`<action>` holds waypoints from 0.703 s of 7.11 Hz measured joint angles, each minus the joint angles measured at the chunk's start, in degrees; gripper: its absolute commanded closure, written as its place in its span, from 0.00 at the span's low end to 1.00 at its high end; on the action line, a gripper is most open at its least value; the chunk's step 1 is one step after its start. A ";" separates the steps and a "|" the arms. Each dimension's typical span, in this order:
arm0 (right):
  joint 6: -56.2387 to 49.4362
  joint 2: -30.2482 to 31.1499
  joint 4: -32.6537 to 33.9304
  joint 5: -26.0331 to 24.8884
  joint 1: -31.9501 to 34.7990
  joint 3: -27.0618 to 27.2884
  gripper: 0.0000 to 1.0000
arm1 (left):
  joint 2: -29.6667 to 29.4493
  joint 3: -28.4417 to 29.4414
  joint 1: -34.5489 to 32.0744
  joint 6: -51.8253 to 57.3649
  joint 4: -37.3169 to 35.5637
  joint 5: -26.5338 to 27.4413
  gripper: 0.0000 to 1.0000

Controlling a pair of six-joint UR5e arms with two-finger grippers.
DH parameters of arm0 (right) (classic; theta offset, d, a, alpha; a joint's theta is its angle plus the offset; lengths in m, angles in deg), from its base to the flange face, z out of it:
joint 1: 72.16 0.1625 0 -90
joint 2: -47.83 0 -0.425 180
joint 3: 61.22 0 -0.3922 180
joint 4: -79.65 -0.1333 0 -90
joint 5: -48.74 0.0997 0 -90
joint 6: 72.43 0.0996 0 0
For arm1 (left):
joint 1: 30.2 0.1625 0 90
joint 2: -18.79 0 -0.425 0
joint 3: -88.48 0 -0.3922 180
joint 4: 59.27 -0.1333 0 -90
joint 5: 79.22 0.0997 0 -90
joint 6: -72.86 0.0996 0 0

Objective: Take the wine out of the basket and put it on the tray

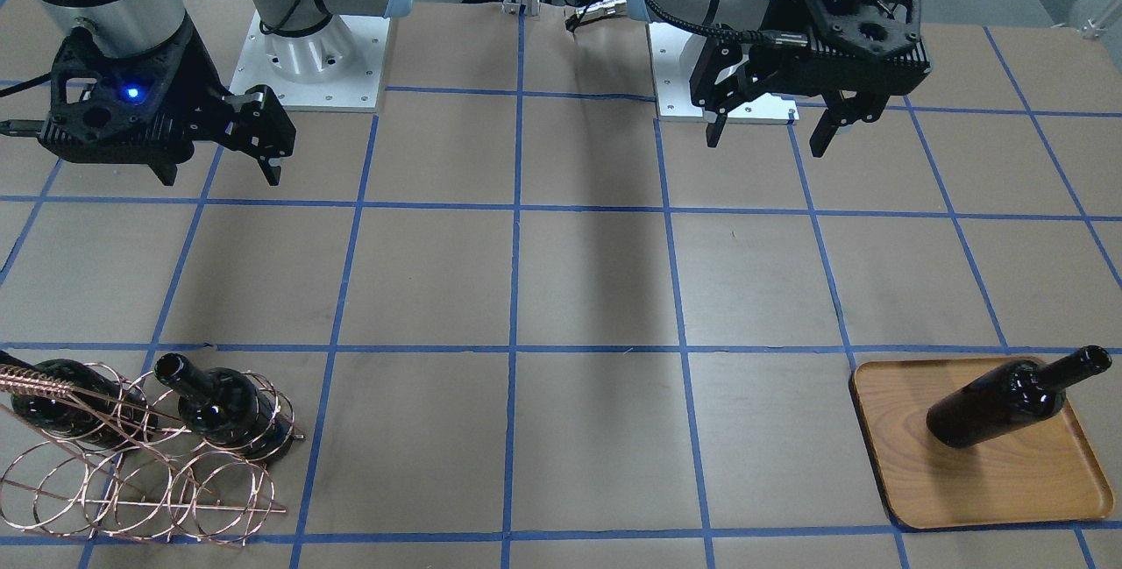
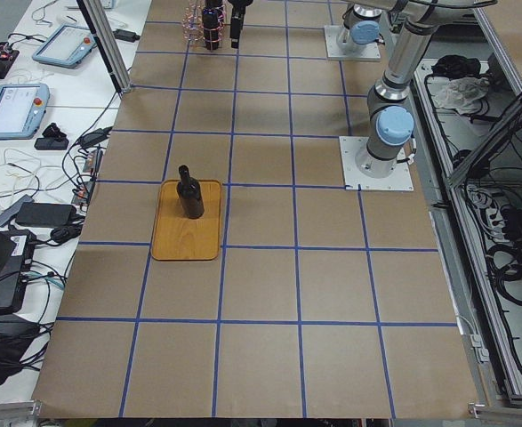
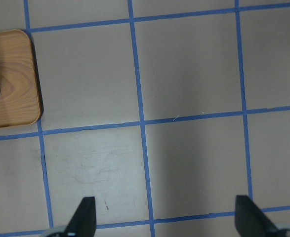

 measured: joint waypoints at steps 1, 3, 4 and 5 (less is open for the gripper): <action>-0.01 0.00 0.04 -0.20 0.01 0.00 0.00 | 0.94 -1.63 0.00 0.05 -0.27 -0.03 0.00; -0.16 -0.03 -0.41 -0.60 0.01 0.06 0.00 | 2.40 -3.74 -0.01 0.09 -0.94 0.12 0.00; -0.16 -0.02 -0.48 -0.30 0.05 0.07 0.00 | 2.75 -4.15 -0.02 0.07 -1.07 0.16 0.00; -0.10 -0.01 -0.39 -0.09 0.12 0.08 0.00 | 2.88 -4.33 -0.03 0.05 -1.12 0.20 0.00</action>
